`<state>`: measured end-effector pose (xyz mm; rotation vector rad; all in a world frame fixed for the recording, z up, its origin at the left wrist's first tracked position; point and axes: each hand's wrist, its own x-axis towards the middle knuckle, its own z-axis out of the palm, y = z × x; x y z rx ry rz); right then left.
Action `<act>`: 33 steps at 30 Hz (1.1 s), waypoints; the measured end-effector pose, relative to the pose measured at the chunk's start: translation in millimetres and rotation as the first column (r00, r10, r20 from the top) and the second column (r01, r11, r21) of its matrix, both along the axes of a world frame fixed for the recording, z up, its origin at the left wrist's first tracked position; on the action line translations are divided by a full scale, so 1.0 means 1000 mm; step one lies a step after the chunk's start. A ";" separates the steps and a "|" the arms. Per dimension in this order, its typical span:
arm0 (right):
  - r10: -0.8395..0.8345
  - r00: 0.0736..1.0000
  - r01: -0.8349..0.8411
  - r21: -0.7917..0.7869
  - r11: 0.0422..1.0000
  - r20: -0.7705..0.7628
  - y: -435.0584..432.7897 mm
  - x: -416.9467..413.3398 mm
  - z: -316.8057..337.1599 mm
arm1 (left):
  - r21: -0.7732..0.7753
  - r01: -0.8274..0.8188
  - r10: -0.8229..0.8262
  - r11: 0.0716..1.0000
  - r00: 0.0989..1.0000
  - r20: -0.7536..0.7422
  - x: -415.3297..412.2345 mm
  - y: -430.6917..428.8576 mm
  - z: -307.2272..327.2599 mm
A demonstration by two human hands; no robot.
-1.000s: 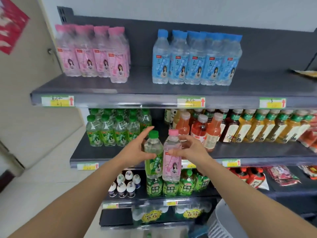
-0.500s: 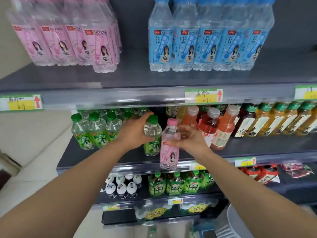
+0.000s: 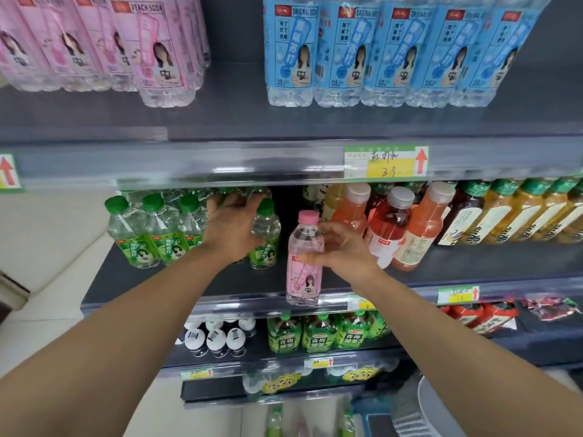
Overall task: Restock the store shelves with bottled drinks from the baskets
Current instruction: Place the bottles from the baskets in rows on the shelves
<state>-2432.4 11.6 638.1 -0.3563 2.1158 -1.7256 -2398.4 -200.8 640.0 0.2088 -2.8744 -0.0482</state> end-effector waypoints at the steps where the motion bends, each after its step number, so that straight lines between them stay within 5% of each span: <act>1: 0.003 1.000 -0.003 0.001 1.000 0.001 -0.001 0.000 -0.001 | -0.019 -0.010 0.010 1.000 1.000 -0.001 0.000 -0.001 0.000; 22: 0.036 0.999 -0.036 -0.022 0.999 0.009 0.002 -0.004 -0.001 | -0.195 -0.090 0.098 0.977 0.995 0.031 -0.005 0.006 0.002; 33: 0.121 0.987 -0.123 -0.011 0.992 -0.109 0.019 0.024 0.041 | -0.088 0.124 -0.123 0.988 0.992 0.007 0.042 0.041 0.030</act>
